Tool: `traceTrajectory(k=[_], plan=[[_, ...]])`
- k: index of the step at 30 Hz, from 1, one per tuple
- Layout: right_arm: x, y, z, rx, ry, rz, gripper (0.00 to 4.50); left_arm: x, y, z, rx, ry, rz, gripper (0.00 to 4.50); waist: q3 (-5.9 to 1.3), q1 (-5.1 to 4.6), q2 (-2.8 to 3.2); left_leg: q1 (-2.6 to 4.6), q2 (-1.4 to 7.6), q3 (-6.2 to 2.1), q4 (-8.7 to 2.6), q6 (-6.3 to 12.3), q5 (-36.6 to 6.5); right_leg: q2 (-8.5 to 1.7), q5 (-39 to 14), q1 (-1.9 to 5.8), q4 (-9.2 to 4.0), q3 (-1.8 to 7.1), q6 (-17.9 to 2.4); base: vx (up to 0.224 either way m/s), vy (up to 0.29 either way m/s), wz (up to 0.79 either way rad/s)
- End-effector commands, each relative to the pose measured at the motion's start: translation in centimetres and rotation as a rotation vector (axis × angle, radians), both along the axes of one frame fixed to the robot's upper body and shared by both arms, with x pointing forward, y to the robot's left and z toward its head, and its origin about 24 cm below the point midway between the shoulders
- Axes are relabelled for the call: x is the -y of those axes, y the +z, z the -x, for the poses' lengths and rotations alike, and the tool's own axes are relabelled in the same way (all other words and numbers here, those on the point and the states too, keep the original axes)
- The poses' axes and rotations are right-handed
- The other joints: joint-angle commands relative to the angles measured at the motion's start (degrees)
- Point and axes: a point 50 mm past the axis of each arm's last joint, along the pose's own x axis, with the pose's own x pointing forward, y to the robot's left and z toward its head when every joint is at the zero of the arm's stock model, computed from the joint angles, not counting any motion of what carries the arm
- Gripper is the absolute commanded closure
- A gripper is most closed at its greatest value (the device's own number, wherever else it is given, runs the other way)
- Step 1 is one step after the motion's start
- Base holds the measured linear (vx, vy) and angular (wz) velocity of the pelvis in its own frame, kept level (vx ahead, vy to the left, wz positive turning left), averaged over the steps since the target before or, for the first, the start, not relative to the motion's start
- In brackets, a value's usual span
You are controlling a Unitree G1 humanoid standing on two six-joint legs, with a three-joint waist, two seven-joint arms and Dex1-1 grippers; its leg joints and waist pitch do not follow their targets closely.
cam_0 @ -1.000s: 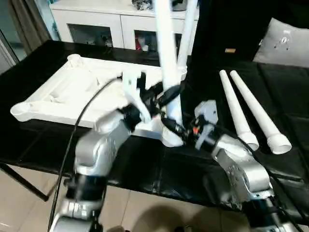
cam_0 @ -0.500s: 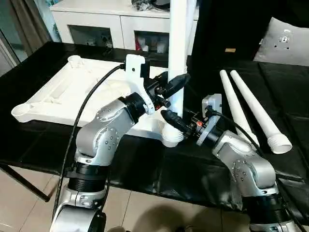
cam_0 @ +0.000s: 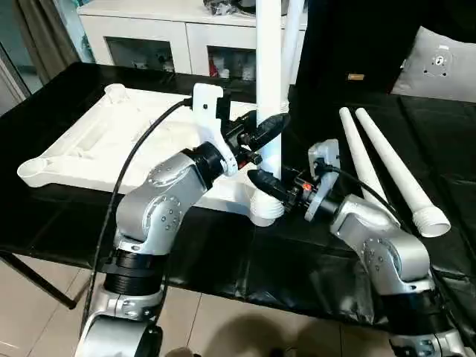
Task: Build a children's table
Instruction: Pick table leg
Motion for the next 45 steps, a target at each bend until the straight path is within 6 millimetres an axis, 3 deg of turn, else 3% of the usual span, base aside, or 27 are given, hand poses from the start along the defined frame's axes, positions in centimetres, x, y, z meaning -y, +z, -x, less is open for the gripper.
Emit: traceTrajectory(k=[1, 2, 5, 14, 19, 27, 34, 45], plan=[[-0.3, 0.9, 0.1, 0.05, 0.037, 0.01, 2.61, -0.9, 0.1, -0.3, 0.01, 0.055, -0.029, 2.63, -4.24, 0.35, -0.87, -0.4, 0.73, 0.43, -3.69, 2.44, -7.5, -3.39, -24.2, 3.66, -4.8, 1.89, -4.3, 0.0, 0.0, 0.0], [-0.3, 0.9, 0.1, 0.051, 0.034, 0.01, 2.61, -0.9, 0.1, -0.3, 0.01, 0.059, -0.026, 2.63, -4.19, 0.34, -0.93, -0.41, 0.66, 0.46, -3.7, 2.4, -7.8, -3.36, -24.8, 3.64, -4.91, 1.87, -4.0, 0.0, 0.0, 0.0], [-0.2, 0.9, 0.0, 0.043, 0.022, 0.001, 1.91, -1.0, 0.0, -0.5, 0.002, 0.071, -0.019, 2.63, -4.28, 0.4, -0.78, -0.4, 0.66, 0.42, -3.68, 2.4, -7.6, -3.35, -24.8, 3.6, -4.94, 1.86, -3.7, 0.0, 0.0, 0.0], [0.2, 1.3, -0.1, 0.031, 0.023, -0.02, 1.24, -1.3, 0.1, -0.7, -0.015, 0.078, -0.006, 2.63, -4.33, 0.38, -0.67, -0.41, 0.62, 0.38, -3.66, 2.53, -7.5, -3.3, -24.5, 3.66, -4.93, 1.79, -3.6, 0.0, 0.0, 0.0], [1.0, 1.5, 0.0, -0.019, 0.056, -0.025, 0.81, -1.5, 0.1, -0.8, -0.004, 0.044, -0.017, 2.63, -4.33, 0.41, -0.97, -0.36, 0.59, 0.48, -3.61, 2.87, -7.2, -3.21, -23.7, 3.67, -4.9, 1.86, -4.1, 0.0, 0.0, 0.0], [2.6, 1.9, 0.4, -0.052, 0.179, 0.036, 0.81, -1.1, 0.7, 0.0, 0.045, -0.091, -0.051, 2.63, -4.37, 0.9, -1.22, -0.41, 0.71, 0.52, -3.5, 3.21, -6.1, -3.37, -23.5, 3.76, -4.63, 1.92, -4.4, 0.0, 0.0, 0.0], [2.3, 2.0, 0.8, -0.087, 0.291, 0.052, 0.78, 0.1, 1.5, 1.2, 0.111, -0.232, -0.058, 2.65, -4.37, 1.53, -1.46, -0.29, 0.88, 0.63, -3.46, 3.24, -5.7, -3.46, -23.7, 3.65, -4.59, 1.97, -5.1, 0.0, 0.0, 0.0], [2.0, 1.8, 0.5, -0.107, 0.297, 0.055, 0.78, 1.0, 1.9, 2.1, 0.154, -0.314, -0.067, 2.65, -4.43, 1.59, -1.66, -0.37, 0.88, 0.61, -3.45, 2.78, -5.3, -3.45, -23.6, 3.71, -4.49, 1.99, -4.6, 0.0, 0.0, 0.0]])
